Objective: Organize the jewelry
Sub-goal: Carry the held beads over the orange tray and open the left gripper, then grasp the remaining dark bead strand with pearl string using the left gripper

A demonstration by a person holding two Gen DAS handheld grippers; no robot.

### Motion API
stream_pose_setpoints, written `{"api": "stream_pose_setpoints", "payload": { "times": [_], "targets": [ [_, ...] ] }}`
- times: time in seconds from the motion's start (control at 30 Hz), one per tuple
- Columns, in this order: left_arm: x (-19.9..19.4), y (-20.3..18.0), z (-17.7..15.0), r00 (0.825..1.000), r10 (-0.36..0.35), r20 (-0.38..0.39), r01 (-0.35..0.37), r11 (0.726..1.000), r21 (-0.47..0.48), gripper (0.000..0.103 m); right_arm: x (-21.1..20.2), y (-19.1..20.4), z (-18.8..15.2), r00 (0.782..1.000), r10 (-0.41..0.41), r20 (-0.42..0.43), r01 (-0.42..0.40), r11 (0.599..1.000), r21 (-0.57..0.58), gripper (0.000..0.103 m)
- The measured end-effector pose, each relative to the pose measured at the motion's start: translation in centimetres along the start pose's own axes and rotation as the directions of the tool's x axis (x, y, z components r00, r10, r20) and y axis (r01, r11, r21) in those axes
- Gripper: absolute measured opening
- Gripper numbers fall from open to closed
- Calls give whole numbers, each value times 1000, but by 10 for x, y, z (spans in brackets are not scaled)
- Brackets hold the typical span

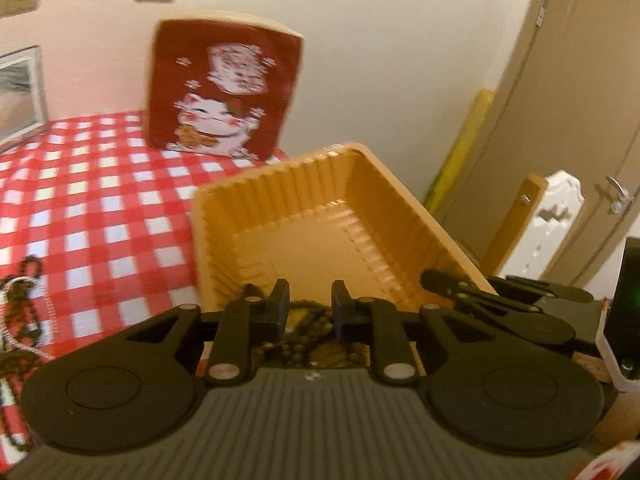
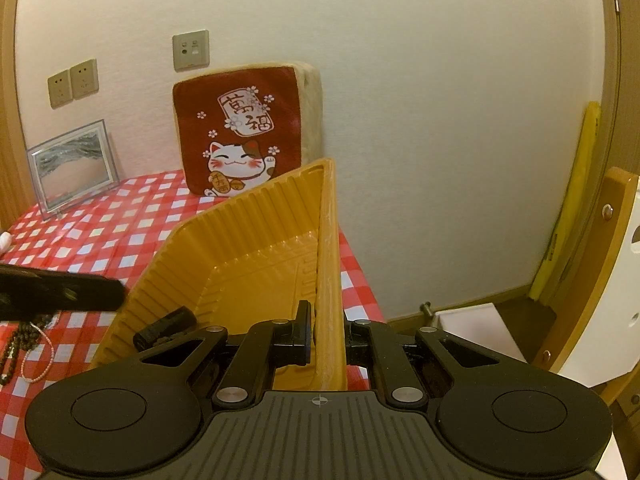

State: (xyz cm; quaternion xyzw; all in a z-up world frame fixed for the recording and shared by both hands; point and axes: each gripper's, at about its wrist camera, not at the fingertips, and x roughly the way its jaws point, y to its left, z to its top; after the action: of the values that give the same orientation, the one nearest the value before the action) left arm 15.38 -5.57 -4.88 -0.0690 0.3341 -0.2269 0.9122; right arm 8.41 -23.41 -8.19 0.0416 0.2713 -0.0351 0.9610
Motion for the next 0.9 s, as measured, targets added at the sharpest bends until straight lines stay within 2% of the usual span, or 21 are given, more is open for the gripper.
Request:
{"api": "stream_pose_setpoints", "payload": {
  "times": [0.17,0.37,0.67,0.9],
  "targets": [
    [-18,25,-7,996,92,5,-91,995,-49,20,0,0,0,1000,-1,0,1,1000,0,9],
    [-32,57,-25,981,190,-43,-194,973,-124,20,1,0,0,1000,-1,-2,1,1000,0,9],
    [-46,90,-48,943,308,-123,-327,927,-183,20,1,0,-1,1000,-1,-2,1,1000,-5,9],
    [-54,106,-52,917,367,-156,-394,896,-204,20,1,0,-1,1000,-2,-3,2,1000,-7,9]
  ]
}}
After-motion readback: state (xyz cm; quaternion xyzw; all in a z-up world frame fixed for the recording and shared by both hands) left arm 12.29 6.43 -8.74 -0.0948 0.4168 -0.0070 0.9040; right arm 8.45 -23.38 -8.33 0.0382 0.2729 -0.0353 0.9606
